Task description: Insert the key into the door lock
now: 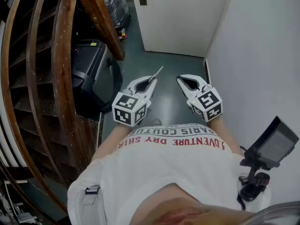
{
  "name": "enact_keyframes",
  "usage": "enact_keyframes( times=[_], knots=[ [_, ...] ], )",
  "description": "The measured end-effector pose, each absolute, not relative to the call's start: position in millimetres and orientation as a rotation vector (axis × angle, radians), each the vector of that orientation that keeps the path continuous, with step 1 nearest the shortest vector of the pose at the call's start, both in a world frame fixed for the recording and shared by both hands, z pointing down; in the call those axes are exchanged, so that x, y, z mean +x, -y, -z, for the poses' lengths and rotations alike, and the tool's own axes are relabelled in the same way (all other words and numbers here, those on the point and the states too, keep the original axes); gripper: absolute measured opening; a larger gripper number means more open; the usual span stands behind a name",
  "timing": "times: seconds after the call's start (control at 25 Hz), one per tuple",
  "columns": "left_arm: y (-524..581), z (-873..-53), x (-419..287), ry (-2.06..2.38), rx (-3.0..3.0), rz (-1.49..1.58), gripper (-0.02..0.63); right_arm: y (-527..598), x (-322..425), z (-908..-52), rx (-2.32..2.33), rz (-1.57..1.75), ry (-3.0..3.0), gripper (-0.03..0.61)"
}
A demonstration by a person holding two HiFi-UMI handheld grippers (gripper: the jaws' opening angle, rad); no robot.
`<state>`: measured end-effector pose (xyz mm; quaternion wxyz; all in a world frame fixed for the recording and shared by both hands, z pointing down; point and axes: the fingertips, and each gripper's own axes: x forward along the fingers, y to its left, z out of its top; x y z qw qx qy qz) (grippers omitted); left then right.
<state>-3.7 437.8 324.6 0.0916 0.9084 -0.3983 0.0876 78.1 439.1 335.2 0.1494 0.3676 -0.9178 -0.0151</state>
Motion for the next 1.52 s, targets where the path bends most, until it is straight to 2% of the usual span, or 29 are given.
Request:
enact_keyframes(
  times=[1.0, 1.24, 1.52],
  knots=[
    [-433, -337, 2, 1.146, 2.681, -0.260, 0.021, -435, 80, -342, 1.083, 0.018, 2.685, 0.002],
    [-367, -361, -11, 1.130, 2.666, -0.267, 0.021, -371, 71, -365, 1.099, -0.008, 2.671, 0.002],
    [-225, -368, -25, 1.083, 2.664, -0.269, 0.021, -236, 59, -373, 1.140, -0.042, 2.637, 0.002]
  ],
)
